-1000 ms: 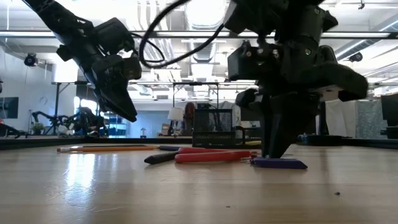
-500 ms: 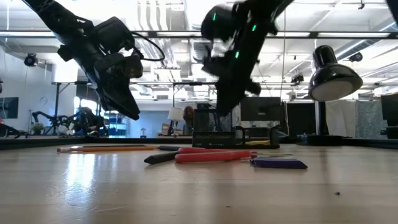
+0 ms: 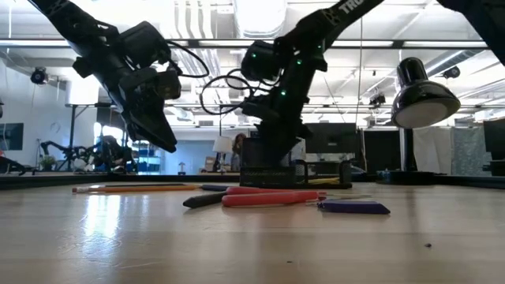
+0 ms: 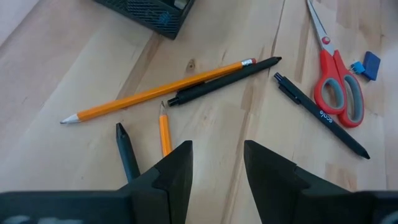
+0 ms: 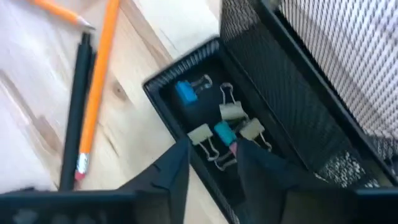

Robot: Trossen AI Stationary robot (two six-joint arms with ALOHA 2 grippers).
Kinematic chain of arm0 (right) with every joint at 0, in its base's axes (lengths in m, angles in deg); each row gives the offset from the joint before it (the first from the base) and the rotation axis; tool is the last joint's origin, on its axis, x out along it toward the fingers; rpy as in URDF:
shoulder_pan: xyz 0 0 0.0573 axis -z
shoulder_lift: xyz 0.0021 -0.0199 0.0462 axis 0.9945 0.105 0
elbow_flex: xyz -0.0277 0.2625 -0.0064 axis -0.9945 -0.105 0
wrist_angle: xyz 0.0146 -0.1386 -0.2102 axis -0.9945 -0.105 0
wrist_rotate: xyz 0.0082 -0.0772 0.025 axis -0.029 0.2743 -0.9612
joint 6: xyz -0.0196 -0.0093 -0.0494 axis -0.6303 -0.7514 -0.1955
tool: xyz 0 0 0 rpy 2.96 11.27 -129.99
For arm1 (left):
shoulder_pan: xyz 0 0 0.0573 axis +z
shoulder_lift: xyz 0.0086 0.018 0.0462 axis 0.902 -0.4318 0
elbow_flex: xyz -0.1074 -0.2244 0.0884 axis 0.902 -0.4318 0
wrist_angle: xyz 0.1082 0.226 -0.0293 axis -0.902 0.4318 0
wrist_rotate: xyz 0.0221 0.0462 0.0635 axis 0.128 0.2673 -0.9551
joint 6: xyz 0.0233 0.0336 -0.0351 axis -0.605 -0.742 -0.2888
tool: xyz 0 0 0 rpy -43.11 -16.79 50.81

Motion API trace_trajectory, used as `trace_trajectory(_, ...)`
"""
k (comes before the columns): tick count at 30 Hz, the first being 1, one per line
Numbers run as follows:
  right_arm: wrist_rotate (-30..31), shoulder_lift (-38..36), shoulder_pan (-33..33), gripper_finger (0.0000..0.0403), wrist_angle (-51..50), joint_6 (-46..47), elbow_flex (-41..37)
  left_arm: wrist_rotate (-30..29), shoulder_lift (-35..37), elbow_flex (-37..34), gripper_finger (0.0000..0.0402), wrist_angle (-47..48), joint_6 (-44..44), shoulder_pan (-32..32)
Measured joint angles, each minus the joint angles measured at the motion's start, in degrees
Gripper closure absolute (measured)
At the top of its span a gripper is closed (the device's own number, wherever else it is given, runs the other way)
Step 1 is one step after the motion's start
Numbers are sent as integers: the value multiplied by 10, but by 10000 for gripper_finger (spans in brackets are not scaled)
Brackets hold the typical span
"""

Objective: Pick and place office supplies into organizer
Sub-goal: Put the blue binder clip into the desk organizer

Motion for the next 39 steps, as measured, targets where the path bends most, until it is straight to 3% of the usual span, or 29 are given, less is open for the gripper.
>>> trace_trajectory(4, 60, -19, -12, 239, -6, -12, 14, 0, 0, 0, 272, 0, 0, 0)
trace_trajectory(9, -7, -64, -46, 220, -71, -66, -11, 0, 0, 0, 272, 0, 0, 0)
trace_trajectory(14, -29, -98, -142, 221, -106, -48, -65, 0, 0, 0, 272, 0, 0, 0)
trace_trajectory(19, -25, -90, -255, 230, -61, 59, -85, 0, 0, 0, 272, 0, 0, 0)
trace_trajectory(24, 41, -68, -329, 243, -68, 210, -71, 0, 0, 0, 272, -1, -4, 0)
trace_trajectory(30, 50, -18, -349, 252, -64, 314, -55, 0, 0, 0, 272, 0, -30, 0)
trace_trajectory(39, 60, 21, -348, 250, -53, 341, -34, 1, 0, 0, 272, 0, -34, 0)
